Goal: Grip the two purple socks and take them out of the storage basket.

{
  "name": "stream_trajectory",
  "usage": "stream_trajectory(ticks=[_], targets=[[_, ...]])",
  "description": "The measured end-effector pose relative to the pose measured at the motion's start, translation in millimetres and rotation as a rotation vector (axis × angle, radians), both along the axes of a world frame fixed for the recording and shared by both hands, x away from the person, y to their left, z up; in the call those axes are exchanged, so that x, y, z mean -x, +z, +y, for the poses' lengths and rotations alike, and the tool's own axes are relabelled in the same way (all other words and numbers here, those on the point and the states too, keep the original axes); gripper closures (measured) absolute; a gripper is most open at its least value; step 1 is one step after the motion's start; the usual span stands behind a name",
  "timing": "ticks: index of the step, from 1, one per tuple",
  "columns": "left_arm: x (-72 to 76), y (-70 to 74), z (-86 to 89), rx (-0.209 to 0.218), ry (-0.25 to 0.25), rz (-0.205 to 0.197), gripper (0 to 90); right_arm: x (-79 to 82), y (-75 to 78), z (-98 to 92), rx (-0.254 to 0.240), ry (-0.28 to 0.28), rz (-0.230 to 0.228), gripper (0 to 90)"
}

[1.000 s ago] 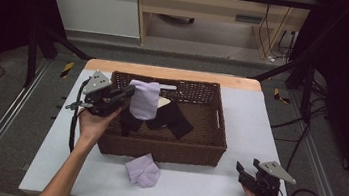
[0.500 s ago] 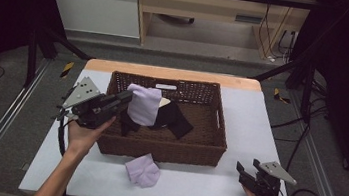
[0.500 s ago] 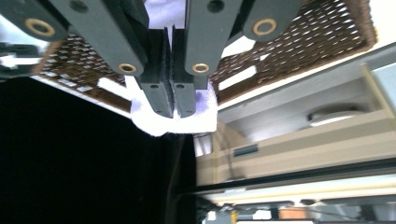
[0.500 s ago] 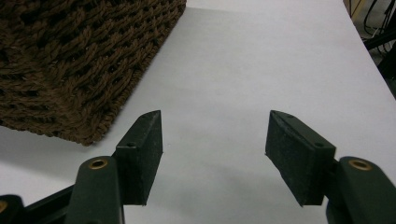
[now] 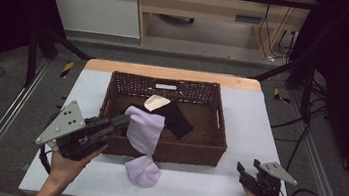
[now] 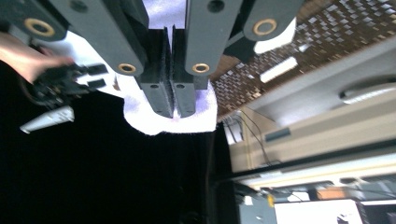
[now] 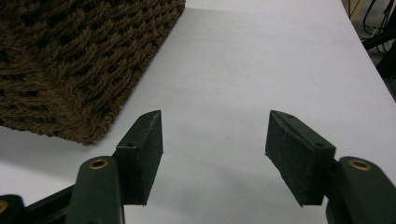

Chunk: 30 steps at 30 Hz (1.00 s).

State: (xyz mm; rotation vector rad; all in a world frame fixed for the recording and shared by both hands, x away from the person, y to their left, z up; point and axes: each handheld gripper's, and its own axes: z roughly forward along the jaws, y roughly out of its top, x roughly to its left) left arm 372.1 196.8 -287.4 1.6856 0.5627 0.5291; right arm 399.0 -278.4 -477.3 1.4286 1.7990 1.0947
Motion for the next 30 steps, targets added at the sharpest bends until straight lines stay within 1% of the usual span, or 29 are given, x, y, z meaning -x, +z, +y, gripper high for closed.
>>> stream_trajectory(ticks=[4, 6, 8, 10, 12, 14, 19, 23, 24, 25, 27, 29, 30], targets=[[9.0, -17.3, -5.1, -0.022, -0.026, 0.038, 87.4, -0.2, -0.3, 0.3, -0.001, 0.001, 0.003, 37.0], [12.0, -27.6, -9.1, -0.033, -0.051, 0.066, 87.3, 0.2, -0.1, 0.6, -0.003, 0.001, 0.005, 37.0], [13.6, -39.7, -15.8, -0.058, -0.064, 0.089, 87.3, 0.6, 0.0, 0.6, 0.001, -0.001, 0.005, 37.0], [11.2, -54.5, -24.2, -0.092, -0.081, 0.127, 87.3, 0.5, -0.1, 0.6, -0.004, -0.001, 0.005, 37.0], [6.5, -70.8, -33.7, -0.135, -0.096, 0.176, 87.3, 0.7, 0.0, 0.4, -0.001, 0.000, 0.005, 37.0], [1.7, -86.0, -43.2, -0.169, -0.106, 0.214, 87.3, 1.2, 0.1, 0.3, -0.001, 0.000, 0.004, 37.1], [-9.6, -119.5, -63.7, -0.239, -0.114, 0.283, 87.3, 0.5, -0.2, 0.8, -0.005, 0.003, 0.009, 37.0], [-17.4, -143.3, -74.9, -0.286, -0.115, 0.335, 87.2, -0.1, -0.7, 1.5, 0.007, 0.005, 0.007, 37.0], [-19.1, -149.0, -77.1, -0.293, -0.113, 0.349, 87.1, 0.0, -0.7, 2.1, 0.001, 0.005, 0.014, 36.9], [-20.5, -154.0, -78.8, -0.300, -0.115, 0.361, 87.0, -0.4, -0.9, 2.3, 0.005, 0.006, 0.014, 36.9], [-21.9, -160.2, -80.6, -0.311, -0.113, 0.373, 86.2, -1.2, -1.5, 2.9, 0.008, 0.009, 0.016, 36.7], [-21.7, -160.0, -79.2, -0.296, -0.114, 0.372, 85.1, -1.4, -1.6, 3.6, 0.007, 0.011, 0.024, 36.2], [-21.1, -158.3, -77.6, -0.284, -0.110, 0.362, 82.0, -1.7, -2.0, 3.5, 0.013, 0.013, 0.021, 36.1]])
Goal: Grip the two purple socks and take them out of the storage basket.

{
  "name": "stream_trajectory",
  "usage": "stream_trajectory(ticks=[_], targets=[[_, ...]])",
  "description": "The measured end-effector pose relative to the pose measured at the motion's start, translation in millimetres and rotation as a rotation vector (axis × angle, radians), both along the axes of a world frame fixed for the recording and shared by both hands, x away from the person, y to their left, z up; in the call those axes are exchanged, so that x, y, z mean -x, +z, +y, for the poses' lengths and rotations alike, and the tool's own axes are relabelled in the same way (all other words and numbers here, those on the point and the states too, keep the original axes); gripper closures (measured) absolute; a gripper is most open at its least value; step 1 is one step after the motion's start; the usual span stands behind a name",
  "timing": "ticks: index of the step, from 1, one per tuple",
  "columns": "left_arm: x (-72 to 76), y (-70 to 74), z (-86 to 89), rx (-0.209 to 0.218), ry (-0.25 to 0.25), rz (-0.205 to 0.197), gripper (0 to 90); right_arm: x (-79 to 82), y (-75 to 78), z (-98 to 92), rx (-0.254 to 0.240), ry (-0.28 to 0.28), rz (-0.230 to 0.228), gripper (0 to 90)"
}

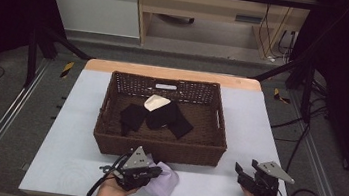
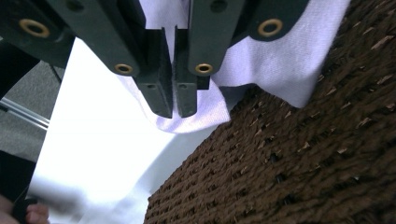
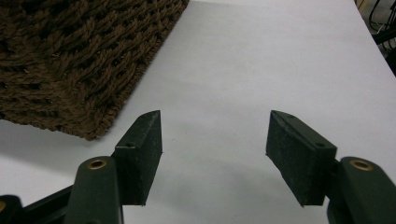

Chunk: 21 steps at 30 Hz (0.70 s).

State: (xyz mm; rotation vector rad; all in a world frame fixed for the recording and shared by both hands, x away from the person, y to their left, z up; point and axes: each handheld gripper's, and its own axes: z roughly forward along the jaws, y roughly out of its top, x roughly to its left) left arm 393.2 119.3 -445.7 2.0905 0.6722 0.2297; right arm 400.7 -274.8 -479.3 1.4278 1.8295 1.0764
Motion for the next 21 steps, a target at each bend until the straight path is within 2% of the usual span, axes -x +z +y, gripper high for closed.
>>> stream_trajectory(ticks=[3, 10, 15, 16, 17, 21], targets=[[2.1, 7.3, 7.1, 0.030, 0.032, -0.019, 73.2, 0.2, 0.2, 0.1, -0.007, 0.000, 0.002, 35.3], [6.8, 18.6, 35.6, 0.056, 0.111, -0.046, 53.8, 0.1, -0.2, -0.9, -0.008, -0.006, -0.002, 33.8], [12.1, 17.6, 62.3, 0.043, 0.182, -0.058, 45.3, 0.5, -0.3, -1.9, -0.009, -0.007, -0.004, 33.0], [12.1, 17.6, 62.3, 0.043, 0.182, -0.058, 43.6, 0.4, -0.4, -2.1, -0.010, -0.012, -0.002, 31.9], [14.5, 17.2, 72.3, 0.046, 0.204, -0.061, 42.5, 0.5, -0.3, -2.0, -0.015, -0.015, 0.001, 31.8], [18.1, 13.5, 91.8, 0.033, 0.252, -0.058, 39.8, 0.7, -0.5, -2.3, -0.012, -0.017, 0.002, 30.6]])
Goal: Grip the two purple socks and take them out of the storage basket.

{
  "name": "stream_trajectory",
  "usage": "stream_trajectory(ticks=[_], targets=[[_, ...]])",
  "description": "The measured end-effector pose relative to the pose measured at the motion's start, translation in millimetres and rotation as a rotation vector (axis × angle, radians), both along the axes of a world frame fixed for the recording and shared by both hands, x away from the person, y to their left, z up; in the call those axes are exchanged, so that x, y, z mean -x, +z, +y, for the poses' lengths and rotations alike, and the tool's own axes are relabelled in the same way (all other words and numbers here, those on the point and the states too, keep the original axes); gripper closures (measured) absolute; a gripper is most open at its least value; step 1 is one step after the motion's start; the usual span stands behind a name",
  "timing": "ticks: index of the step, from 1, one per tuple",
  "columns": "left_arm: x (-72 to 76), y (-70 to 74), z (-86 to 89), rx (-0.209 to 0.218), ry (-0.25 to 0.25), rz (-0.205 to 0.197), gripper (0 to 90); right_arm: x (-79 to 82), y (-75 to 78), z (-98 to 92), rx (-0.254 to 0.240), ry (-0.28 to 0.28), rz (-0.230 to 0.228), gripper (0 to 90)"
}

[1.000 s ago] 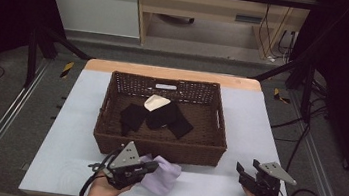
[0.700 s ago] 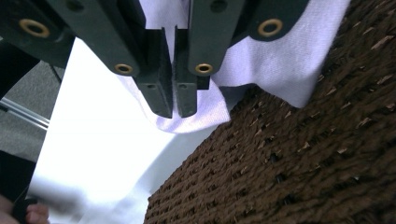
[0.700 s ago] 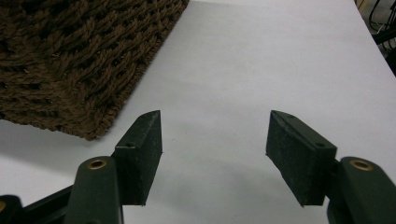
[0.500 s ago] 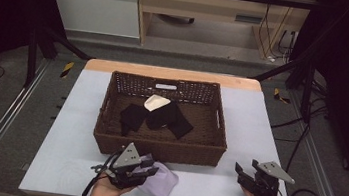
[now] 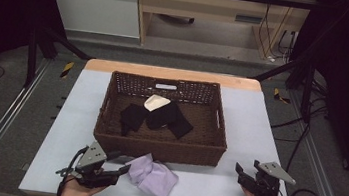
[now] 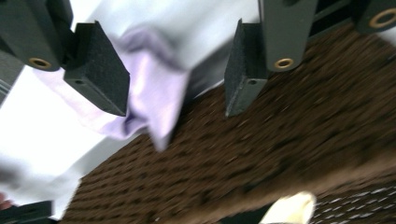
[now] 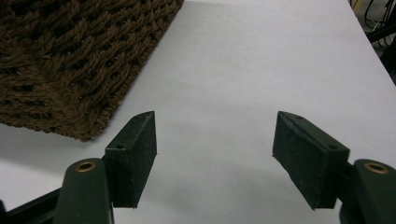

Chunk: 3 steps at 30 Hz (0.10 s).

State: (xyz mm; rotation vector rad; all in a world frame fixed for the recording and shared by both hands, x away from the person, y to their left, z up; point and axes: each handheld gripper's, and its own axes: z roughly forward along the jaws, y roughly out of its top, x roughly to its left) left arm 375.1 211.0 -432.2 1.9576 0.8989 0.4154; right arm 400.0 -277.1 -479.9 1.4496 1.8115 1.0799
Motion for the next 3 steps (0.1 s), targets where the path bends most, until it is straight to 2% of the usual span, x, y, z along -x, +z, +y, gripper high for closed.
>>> stream_trajectory(ticks=[3], targets=[[0.5, -6.4, 13.6, -0.010, 0.038, 0.008, 36.9, -0.2, -0.3, 0.0, 0.004, -0.001, -0.001, 29.5]])
